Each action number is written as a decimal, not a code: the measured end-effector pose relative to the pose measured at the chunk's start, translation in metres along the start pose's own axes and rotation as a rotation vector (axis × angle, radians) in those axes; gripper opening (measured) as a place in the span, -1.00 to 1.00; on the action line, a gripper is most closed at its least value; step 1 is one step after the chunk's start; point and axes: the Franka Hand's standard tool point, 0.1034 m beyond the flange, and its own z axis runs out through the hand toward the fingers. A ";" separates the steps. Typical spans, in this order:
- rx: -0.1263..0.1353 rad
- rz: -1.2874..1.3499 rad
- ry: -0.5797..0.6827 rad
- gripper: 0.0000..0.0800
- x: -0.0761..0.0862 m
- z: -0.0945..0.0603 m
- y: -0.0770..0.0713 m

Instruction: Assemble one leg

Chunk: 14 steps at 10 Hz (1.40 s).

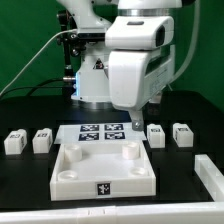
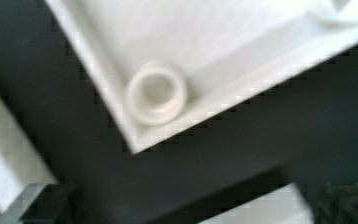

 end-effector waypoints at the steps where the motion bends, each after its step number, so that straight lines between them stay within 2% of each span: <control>1: 0.004 -0.124 -0.002 0.63 -0.017 0.006 -0.023; 2: 0.019 -0.226 -0.007 0.63 -0.034 0.010 -0.032; 3: 0.020 -0.313 -0.010 0.63 -0.041 0.010 -0.031; 5: 0.022 -0.430 -0.015 0.63 -0.041 0.011 -0.031; 8: 0.027 -0.419 -0.015 0.63 -0.043 0.014 -0.033; 9: 0.017 -0.423 -0.008 0.63 -0.053 0.024 -0.040; 10: 0.029 -0.407 -0.006 0.63 -0.068 0.038 -0.052; 12: 0.039 -0.375 0.008 0.63 -0.082 0.064 -0.056; 13: 0.056 -0.355 0.014 0.63 -0.089 0.080 -0.059; 14: 0.071 -0.349 0.015 0.63 -0.090 0.088 -0.061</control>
Offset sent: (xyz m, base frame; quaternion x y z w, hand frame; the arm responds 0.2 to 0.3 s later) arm 0.0000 0.0000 0.0000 0.0000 0.0000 -0.2667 0.9638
